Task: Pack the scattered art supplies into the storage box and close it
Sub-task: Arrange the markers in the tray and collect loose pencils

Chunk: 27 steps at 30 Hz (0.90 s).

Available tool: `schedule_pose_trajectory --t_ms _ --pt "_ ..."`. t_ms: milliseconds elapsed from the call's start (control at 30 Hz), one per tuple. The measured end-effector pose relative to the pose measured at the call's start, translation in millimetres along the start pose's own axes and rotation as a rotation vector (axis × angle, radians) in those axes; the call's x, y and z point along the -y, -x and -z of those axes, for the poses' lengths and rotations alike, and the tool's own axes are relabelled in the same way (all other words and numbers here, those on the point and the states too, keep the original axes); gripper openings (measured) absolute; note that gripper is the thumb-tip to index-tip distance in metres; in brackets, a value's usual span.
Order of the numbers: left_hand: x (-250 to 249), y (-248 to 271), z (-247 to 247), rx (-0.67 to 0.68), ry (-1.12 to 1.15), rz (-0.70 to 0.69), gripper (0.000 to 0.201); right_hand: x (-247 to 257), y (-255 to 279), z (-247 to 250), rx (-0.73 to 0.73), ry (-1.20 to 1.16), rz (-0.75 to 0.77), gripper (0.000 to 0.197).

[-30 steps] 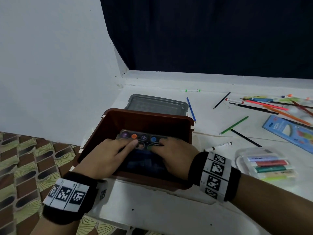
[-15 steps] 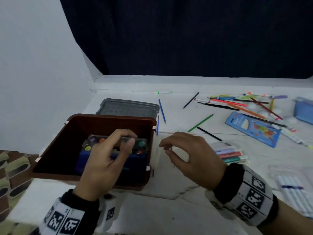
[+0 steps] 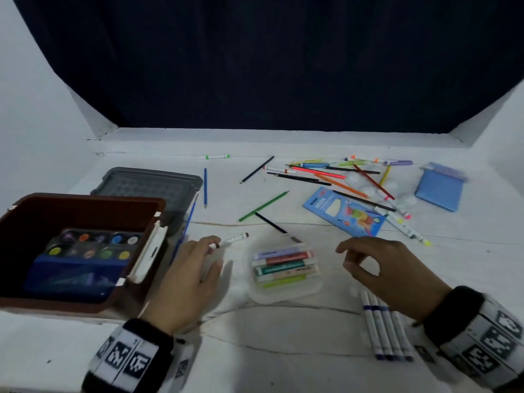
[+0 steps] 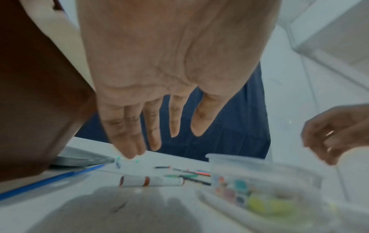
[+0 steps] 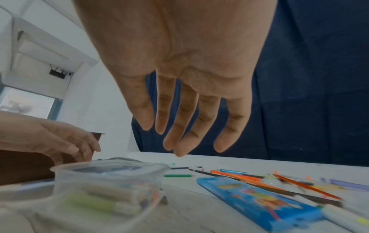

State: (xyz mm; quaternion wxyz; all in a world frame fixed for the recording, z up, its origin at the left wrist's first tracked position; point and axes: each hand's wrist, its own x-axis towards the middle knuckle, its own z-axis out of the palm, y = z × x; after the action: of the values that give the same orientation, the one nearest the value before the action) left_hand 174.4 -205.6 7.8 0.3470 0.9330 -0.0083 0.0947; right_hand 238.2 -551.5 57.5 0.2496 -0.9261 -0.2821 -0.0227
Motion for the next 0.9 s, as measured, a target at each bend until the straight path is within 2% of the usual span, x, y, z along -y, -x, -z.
schedule_pose_trajectory --t_ms 67,133,233,333,433,533,633,767,900 --pt "10 -14 -13 0.076 -0.151 0.076 0.066 -27 6 7 0.059 0.037 -0.048 0.016" --pt "15 -32 -19 0.177 -0.292 0.177 0.065 -49 11 10 0.159 0.094 -0.088 0.017" --pt "23 -57 -25 0.310 -0.491 0.231 0.064 -72 18 13 0.329 0.227 -0.121 0.026" --pt "26 -68 -31 0.277 -0.619 0.235 0.051 -84 22 14 0.448 0.327 -0.139 0.032" --pt "22 -72 -35 0.201 -0.631 0.235 0.040 -90 21 10 0.493 0.310 -0.138 0.030" --pt "18 -74 -34 0.158 -0.505 0.255 0.027 -93 18 6 0.494 0.264 -0.129 0.027" --pt "3 -70 -25 0.032 -0.341 0.236 0.026 -94 16 4 0.491 0.234 -0.142 0.024" --pt "-35 -61 -10 -0.213 -0.129 0.107 0.025 -93 19 6 0.438 0.146 -0.190 0.021" --pt "-91 -46 -1 -0.258 0.231 -0.019 0.023 -99 23 12 0.328 0.043 -0.228 0.024"
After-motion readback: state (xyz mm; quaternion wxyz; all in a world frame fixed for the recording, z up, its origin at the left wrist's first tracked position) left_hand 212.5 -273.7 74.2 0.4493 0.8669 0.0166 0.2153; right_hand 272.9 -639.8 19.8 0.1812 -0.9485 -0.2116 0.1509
